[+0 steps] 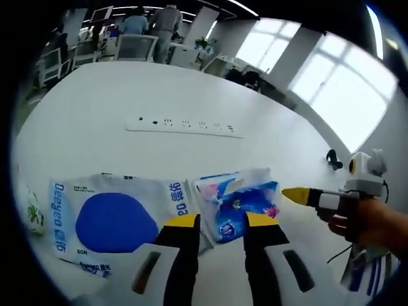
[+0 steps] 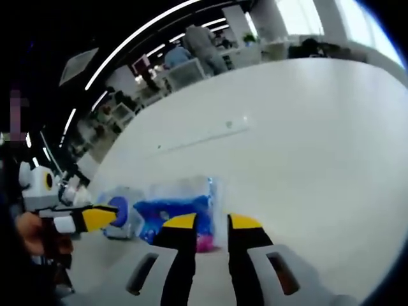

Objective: Arrange the tabletop items into an orderly group along one side of the table until the central work area is clear of visible clutter.

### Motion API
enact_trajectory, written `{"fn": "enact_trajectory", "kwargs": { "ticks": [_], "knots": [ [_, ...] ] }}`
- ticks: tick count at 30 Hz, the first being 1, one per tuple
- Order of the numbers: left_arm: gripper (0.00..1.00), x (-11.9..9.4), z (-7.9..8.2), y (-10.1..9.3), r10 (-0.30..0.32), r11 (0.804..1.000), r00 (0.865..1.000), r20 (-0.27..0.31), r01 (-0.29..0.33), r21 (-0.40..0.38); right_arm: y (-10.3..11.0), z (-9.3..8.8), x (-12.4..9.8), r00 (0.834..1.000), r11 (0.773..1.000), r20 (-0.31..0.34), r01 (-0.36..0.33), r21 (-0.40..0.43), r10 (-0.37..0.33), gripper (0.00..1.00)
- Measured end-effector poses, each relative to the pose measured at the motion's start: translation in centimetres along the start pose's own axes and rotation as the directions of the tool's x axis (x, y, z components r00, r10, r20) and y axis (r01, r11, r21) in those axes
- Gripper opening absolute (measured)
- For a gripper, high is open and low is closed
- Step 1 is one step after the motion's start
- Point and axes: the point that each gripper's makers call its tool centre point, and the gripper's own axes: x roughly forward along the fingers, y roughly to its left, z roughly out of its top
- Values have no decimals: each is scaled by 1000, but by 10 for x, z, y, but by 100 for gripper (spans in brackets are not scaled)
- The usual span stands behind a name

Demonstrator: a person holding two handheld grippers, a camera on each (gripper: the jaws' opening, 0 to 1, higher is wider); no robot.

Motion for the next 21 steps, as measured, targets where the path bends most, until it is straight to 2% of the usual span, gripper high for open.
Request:
{"fn": "enact_trajectory", "kwargs": {
  "ticks": [5, 9, 16, 21],
  "knots": [
    [33, -12, 0, -2, -13, 1000, 999, 41, 12, 24, 1, -4, -14, 999, 999, 45, 5, -39, -3, 25],
    [37, -22, 0, -4, -27, 999, 997, 72, 25, 25, -1, -15, -25, 999, 998, 40, 18, -54, -15, 29],
    [49, -40, -4, -10, -61, 996, 993, 102, 53, 75, -2, -26, -45, 998, 999, 56, 24, -48, -21, 38],
    [53, -54, -9, -11, -73, 994, 991, 112, 63, 93, 2, -33, -60, 999, 994, 52, 8, -107, -2, 46]
  ]
}}
